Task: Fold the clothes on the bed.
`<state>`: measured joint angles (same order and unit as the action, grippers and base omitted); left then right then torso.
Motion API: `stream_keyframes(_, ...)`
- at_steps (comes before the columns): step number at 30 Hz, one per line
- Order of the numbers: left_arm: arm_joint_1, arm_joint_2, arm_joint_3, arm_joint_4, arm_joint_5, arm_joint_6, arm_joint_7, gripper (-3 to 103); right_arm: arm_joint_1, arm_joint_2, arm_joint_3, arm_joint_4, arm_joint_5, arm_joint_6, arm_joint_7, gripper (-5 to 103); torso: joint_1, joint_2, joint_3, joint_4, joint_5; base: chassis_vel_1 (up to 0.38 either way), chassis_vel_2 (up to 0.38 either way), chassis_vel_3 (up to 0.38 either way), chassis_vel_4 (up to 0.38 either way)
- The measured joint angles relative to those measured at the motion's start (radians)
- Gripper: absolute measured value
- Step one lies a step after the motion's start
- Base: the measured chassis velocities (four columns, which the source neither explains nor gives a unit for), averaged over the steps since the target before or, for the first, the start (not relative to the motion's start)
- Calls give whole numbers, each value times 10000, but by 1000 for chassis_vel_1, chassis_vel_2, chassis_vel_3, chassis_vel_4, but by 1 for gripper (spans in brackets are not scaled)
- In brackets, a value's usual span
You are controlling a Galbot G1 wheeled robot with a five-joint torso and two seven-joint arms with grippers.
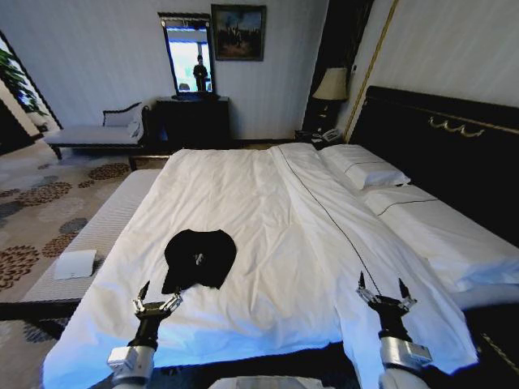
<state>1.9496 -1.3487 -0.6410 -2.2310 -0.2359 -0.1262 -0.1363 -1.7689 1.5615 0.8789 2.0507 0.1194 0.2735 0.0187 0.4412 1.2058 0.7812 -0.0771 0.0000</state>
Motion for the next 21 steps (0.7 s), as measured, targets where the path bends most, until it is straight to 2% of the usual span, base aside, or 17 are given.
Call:
stream_keyframes(13,-70,-73,-94,84,-99,23,-2,97,30,-87,-95,-47,-237,157,-1,100,1,1,-1,0,-4,110,107,-103,-109)
stream_keyframes(21,15,-52,-32,141,-55,-20,3,97,-30,-7,-192,-52,-397,203,-13,100,-1,0,-1,1,3,30,26,-16,-32)
